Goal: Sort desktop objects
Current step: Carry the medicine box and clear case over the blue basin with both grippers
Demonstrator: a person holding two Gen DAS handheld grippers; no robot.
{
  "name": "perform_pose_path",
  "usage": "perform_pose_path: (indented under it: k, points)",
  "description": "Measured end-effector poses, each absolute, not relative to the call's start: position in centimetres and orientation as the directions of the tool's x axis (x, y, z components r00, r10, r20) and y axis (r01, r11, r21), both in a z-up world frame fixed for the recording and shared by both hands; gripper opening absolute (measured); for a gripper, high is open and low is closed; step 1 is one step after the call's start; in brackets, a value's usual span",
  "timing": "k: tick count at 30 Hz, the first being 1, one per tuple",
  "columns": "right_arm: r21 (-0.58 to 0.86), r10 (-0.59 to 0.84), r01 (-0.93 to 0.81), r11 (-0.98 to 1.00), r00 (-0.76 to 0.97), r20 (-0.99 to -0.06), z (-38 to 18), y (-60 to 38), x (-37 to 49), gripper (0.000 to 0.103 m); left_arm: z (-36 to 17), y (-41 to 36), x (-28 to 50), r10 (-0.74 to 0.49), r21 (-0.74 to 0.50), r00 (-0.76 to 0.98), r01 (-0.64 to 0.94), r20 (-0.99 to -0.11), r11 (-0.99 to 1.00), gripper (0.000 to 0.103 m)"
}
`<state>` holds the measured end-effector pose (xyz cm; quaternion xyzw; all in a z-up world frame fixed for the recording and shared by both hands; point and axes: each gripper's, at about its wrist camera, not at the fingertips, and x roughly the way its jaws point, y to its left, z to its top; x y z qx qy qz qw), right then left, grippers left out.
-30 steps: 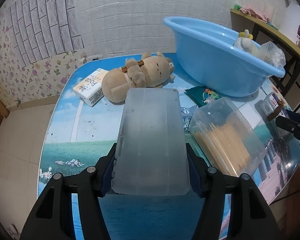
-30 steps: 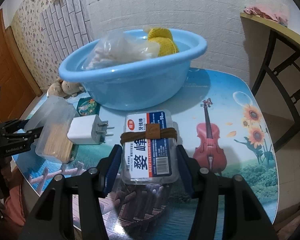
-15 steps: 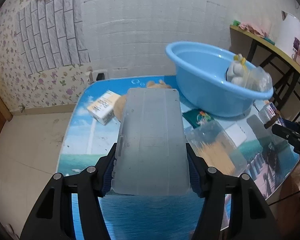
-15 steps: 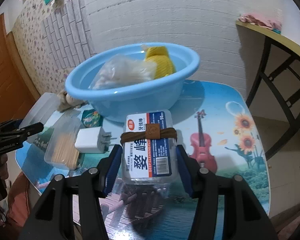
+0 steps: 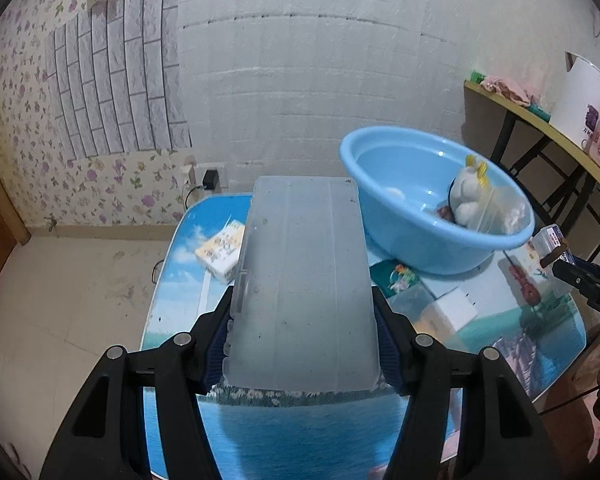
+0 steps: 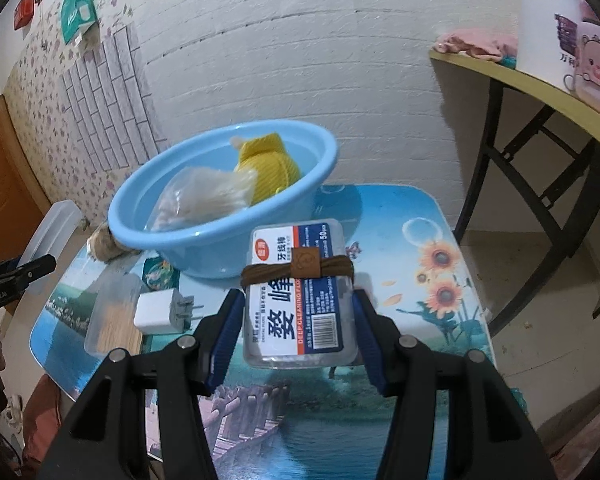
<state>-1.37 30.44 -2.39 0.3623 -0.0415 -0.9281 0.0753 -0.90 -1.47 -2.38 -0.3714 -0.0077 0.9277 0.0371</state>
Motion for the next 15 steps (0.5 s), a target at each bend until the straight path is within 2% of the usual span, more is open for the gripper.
perform_pose_path:
  k: [15]
  points:
    - [0.158,-0.188,0.118,-0.980,-0.802,-0.568,1.8,30.6,-1.8,0.053,0.7,2.1,-2.8,0.131,-0.039,-0.759,-0.138,-0.637,-0.990,0.061]
